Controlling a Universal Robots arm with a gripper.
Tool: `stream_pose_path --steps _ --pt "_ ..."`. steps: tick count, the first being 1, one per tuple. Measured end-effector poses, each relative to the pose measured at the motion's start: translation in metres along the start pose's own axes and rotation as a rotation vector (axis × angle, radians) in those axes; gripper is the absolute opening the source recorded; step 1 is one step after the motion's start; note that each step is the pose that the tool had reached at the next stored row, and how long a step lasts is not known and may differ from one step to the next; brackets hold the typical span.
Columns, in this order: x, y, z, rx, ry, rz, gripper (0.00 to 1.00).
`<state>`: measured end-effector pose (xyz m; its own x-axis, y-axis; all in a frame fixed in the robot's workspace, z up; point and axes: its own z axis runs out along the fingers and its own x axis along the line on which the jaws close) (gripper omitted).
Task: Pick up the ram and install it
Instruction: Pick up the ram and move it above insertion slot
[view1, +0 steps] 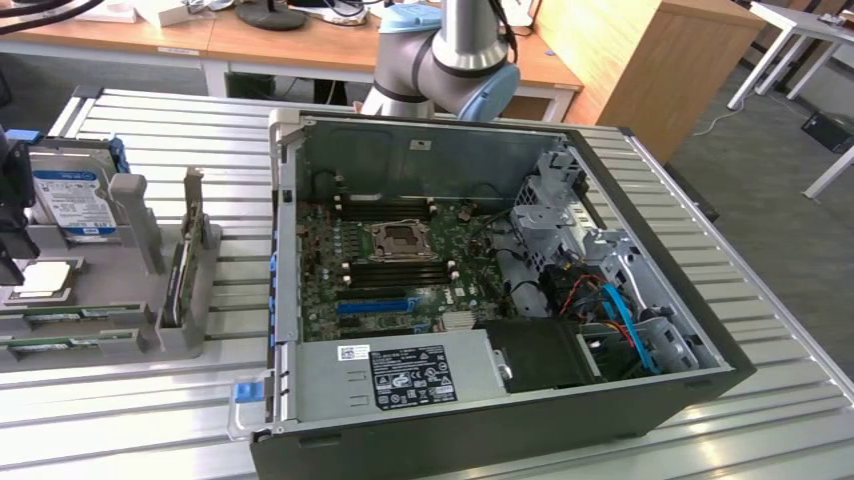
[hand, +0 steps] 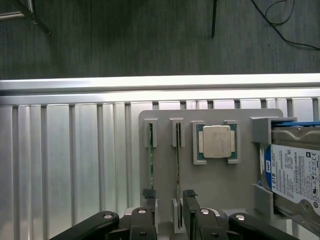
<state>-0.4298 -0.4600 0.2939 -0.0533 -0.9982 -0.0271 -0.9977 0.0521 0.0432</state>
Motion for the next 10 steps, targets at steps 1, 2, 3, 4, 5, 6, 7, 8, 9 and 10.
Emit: stream_pose_path --steps 1,2,3,4,5,6,7,8,9,10 --pt "0.0015 0.0 -0.0001 -0.0001 -0.0001 0.0 0.36" --pt "0.0029 -0.0001 -0.0001 -0.0001 -0.0001 0.0 0.36" --pt "0.0042 -0.0001 -0.0001 0.0 -0.0002 0.0 0.36" --pt "0.0054 -0.0002 -0.0001 -0.0001 -0.0002 0.0 0.36" --pt "0.0068 -0.0002 -0.0002 0.0 -0.0002 0.0 0.36" --pt "0.0082 -0.0003 -0.0002 -0.0001 -0.0003 0.0 0.36" --pt "0.0095 -0.0003 -0.0003 -0.0001 -0.0003 0.0 0.36" --pt "0.0102 -0.0003 -0.0002 -0.0001 -0.0003 0.0 0.36" --pt "0.0103 -0.0003 -0.0003 -0.0001 -0.0003 0.0 0.36" --pt "0.0103 -0.0003 -0.0003 -0.0001 -0.0004 0.0 0.36"
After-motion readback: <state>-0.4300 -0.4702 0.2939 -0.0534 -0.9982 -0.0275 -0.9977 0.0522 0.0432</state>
